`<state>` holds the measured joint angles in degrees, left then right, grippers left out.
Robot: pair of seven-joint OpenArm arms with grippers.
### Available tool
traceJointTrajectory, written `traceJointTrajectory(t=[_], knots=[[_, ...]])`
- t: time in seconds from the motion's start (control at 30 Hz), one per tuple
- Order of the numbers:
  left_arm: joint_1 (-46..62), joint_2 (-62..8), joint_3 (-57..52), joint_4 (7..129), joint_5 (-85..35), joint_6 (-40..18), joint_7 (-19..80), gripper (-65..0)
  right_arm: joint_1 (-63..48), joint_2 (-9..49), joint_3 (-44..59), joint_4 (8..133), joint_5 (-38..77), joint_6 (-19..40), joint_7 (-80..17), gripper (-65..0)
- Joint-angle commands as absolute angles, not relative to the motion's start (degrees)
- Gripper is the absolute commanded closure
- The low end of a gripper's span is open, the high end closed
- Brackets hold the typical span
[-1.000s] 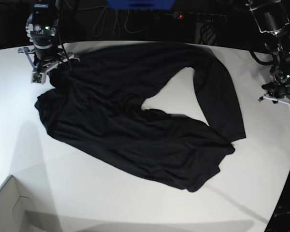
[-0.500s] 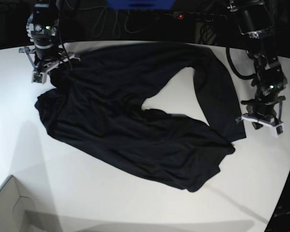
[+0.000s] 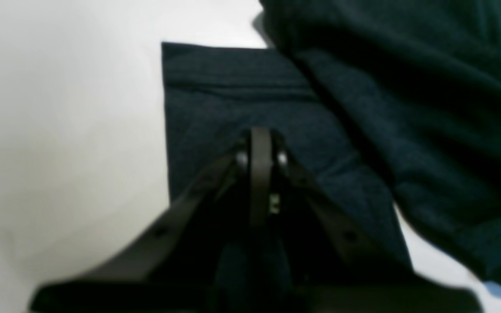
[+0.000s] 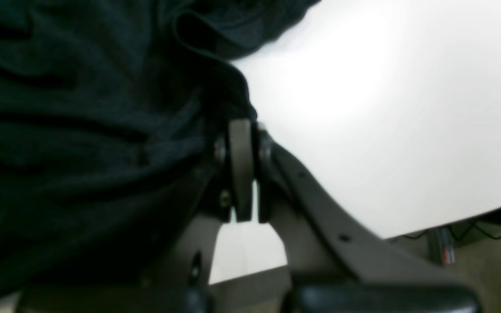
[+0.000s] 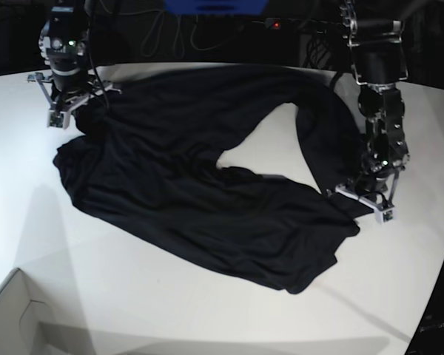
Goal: Layout the t-shirt on the table in an organized manner, then fold the t-shirt properly
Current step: 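Pull the sleeve held by the left gripper away from the shirt body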
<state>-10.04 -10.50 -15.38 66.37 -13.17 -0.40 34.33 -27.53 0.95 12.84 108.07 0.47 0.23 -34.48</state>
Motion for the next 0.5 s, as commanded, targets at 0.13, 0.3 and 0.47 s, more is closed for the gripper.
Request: traceJointTrajectory(t=[0.13,0.3,0.47], knots=[[-8.04,-12.88,-21.14,66.77,-13.32,-0.31,34.51,-0.1,-27.21,2.07,13.23,108.79,0.40,0.48,-33.27,0.0],[-4.70,-12.97,-30.11,66.95,-13.14,-0.31,34.51,-0.1,-26.95,2.07,13.23,106.42,0.40,0.48,-33.19,0.0],[-3.82,-12.97,-35.03,67.03,-12.97,-0.31,34.51,-0.1,-26.95,1.89,13.14,104.13,0.40,0.48,-30.46,0.0]])
